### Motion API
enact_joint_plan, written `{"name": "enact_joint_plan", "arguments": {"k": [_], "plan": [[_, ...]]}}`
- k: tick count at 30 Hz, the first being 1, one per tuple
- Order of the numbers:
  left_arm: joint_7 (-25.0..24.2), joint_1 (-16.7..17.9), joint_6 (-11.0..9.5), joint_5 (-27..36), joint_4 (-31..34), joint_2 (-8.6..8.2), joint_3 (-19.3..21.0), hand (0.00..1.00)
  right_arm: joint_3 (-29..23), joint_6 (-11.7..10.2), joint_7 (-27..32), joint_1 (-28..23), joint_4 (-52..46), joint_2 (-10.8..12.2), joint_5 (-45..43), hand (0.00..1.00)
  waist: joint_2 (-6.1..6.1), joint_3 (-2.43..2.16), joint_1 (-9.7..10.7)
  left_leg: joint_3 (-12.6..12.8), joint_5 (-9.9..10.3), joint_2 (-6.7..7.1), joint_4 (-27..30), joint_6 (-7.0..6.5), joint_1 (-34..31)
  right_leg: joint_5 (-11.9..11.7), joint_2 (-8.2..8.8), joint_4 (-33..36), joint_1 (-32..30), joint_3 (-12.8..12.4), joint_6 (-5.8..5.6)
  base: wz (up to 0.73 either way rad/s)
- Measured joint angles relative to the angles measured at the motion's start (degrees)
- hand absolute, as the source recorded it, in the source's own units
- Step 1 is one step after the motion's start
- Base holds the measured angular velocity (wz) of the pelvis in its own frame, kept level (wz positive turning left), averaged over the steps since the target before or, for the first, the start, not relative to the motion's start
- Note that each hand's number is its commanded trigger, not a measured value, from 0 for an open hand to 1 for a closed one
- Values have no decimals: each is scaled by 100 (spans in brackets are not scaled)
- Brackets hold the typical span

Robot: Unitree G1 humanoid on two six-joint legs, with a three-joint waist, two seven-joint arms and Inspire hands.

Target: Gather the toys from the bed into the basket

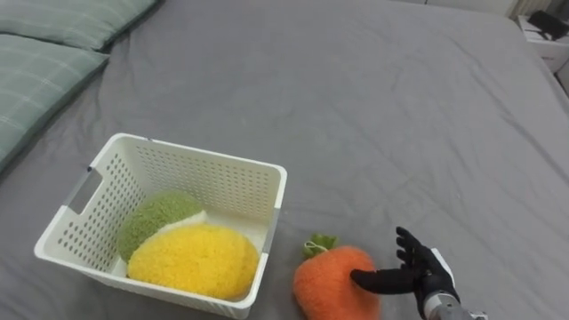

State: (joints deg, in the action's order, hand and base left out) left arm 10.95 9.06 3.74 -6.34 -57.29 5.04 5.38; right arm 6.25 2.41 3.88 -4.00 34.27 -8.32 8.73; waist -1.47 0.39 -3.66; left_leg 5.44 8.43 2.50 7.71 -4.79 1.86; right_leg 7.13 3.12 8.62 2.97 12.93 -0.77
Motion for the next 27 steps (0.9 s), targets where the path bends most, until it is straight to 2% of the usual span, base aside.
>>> {"name": "enact_joint_plan", "arguments": {"k": [9, 10, 12, 13, 14, 22, 27], "plan": [[9, 0, -12, 167, 7, 14, -8, 0, 268, -1, -125, 16, 116, 7, -1, 0, 8, -9, 3, -84, 0, 13, 4, 0, -25, 4, 8, -2, 24, 92, -6, 5], [10, 2, -27, 221, 8, 14, -13, 0, 321, -1, -149, 16, 166, 9, 1, 7, 4, -8, 1, -88, 0, 14, 4, 0, -29, 4, 11, -2, 23, 106, -7, 3], [12, 4, -35, 228, 8, 23, -68, 0, 422, 0, -159, 15, 219, 23, 6, 39, 1, -7, -11, -92, 1, 14, 4, -1, -28, 5, 12, -3, 25, 117, -8, 0], [13, 3, -43, 228, 14, 28, -115, 0, 487, 0, -163, 16, 252, 31, 11, 60, 1, -8, -23, -92, 1, 14, 5, -1, -24, 5, 13, -3, 28, 120, -8, 0], [13, 3, -45, 228, 21, 28, -124, 0, 518, 0, -169, 16, 266, 33, 14, 100, -1, -9, -26, -92, 1, 14, 6, -1, -23, 5, 14, -3, 28, 121, -8, 0], [13, 5, -133, 234, 19, 28, -124, 0, 621, -3, -348, 29, 360, 53, 20, 100, -46, -5, -160, -92, 3, 15, 5, -2, -25, 5, 15, -2, 29, 123, -8, 0], [-1, 8, -135, 232, 14, 28, -117, 0, 661, -2, -396, 8, 374, 53, -26, 100, -55, 1, -163, -92, 7, 15, 9, -5, -26, 5, 16, -2, 30, 124, -8, 0]]}}
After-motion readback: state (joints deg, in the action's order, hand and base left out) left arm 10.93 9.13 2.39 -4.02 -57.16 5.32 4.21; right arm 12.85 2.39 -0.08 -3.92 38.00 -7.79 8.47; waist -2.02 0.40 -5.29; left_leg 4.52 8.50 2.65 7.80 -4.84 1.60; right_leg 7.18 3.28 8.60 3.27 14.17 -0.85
